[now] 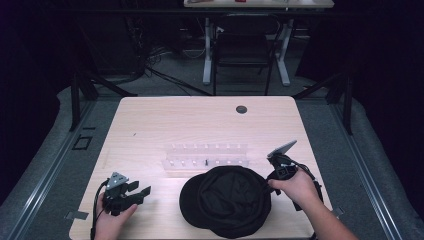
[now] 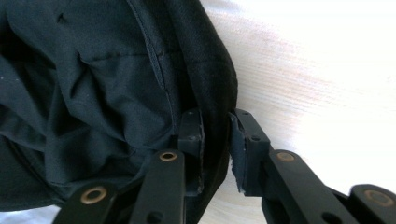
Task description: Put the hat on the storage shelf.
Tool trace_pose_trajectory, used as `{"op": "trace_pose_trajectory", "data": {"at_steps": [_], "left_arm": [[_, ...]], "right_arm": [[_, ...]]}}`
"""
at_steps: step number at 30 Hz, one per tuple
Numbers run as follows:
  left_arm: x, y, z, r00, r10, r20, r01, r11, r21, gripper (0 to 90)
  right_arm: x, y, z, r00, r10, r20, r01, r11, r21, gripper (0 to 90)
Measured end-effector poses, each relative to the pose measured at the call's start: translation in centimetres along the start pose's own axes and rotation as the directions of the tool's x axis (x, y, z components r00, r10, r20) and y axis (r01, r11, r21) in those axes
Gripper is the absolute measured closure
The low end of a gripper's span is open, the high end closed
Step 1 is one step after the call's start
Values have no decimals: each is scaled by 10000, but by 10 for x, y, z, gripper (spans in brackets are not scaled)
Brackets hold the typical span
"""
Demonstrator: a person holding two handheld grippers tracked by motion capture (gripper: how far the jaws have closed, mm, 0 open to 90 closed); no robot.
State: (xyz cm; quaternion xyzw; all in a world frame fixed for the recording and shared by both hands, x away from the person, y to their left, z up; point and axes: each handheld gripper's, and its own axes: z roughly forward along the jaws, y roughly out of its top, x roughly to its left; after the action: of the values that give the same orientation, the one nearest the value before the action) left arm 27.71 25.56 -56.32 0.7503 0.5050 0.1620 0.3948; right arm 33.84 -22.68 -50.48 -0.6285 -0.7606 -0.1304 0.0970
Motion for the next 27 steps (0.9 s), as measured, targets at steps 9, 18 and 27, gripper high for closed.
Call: {"op": "trace_pose_trajectory", "data": {"at_steps": [9, 18, 27], "left_arm": [[0, 0, 0, 10000, 33, -12, -33, 10000, 41, 444], [-1, 0, 0, 10000, 62, 20, -62, 10000, 49, 444], [0, 0, -1, 10000, 68, -20, -68, 9999, 107, 444]], "right_arm": [[-1, -1, 1, 9993, -143, -356, 152, 9996, 241, 870], [-5, -4, -9, 9930, 268, -1150, -251, 9995, 169, 881], [-3, -6, -27, 9849, 464, -1668, -444, 9989, 153, 884]]}}
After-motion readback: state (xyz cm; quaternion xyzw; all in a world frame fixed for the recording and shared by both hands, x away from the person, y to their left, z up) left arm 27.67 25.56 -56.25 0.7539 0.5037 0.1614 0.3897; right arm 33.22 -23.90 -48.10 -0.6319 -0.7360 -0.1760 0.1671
